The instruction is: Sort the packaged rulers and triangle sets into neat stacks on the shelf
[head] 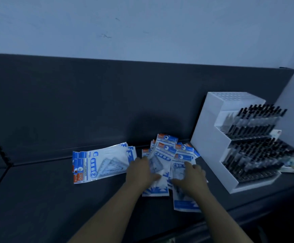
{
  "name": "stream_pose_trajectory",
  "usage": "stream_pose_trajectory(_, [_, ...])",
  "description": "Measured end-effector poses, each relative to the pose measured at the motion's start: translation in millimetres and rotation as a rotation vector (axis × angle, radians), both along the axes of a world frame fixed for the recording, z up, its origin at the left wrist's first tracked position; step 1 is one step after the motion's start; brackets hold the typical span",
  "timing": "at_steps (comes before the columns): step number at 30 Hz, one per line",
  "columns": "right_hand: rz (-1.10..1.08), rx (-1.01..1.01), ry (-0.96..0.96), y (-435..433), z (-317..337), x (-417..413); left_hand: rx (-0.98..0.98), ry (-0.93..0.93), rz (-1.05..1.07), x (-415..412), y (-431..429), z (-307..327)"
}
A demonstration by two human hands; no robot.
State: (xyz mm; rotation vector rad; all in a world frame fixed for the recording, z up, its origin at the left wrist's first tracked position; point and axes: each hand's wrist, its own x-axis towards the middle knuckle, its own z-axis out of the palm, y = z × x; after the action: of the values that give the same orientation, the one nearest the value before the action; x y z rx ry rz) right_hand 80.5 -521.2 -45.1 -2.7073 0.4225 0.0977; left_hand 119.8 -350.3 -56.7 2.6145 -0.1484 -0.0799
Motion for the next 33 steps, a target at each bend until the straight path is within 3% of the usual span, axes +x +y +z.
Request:
stream_pose_trajectory(3, [-0.051, 0.130, -0.060, -6.7, -4.5, -3.5, 0.085, 0.059, 0.025, 4.3, -4.7, -1.6])
stream_pose_trajectory(12, [-0.071, 0.489, -0.401, -28.5, -11.3, -2.4, -0.458, -0.078, 0.146, -13.4, 5.2, 11.8])
stream_pose_trajectory(16, [-0.110, 0.862, -0.517, -24.7, 2.9, 3.8, -0.712, 0.084, 0.199, -26.0, 1.3, 7.4])
stream_pose_trajectory(18, [-0.090, 0.927, -0.491, -13.4, 6.6, 8.4, -0.874, 0.197, 0.184, -31.6, -6.3, 5.3])
stream_pose_trajectory(20, [-0.022, 0.914, -0.449, -0.8, 5.1, 10.7, -0.964, 0.236, 0.147, -37.1, -13.0, 3.8])
stream_pose_trajectory(25, [0.072, 0.774, -0.403, 4.0, -4.7, 16.9, -0.823, 0.088, 0.280, -41.5, 3.2, -1.1])
stream_pose_trajectory(30, [0.005, 0.137, -0.253, -7.5, -13.7, 31.9, -0.860, 0.083, 0.345, -42.5, 21.4, -4.2])
stream_pose_trajectory(33, [-0.035, 0.126, -0.110, -22.9, -14.3, 41.6, -0.837, 0.082, 0.363, -38.4, 18.0, -2.3])
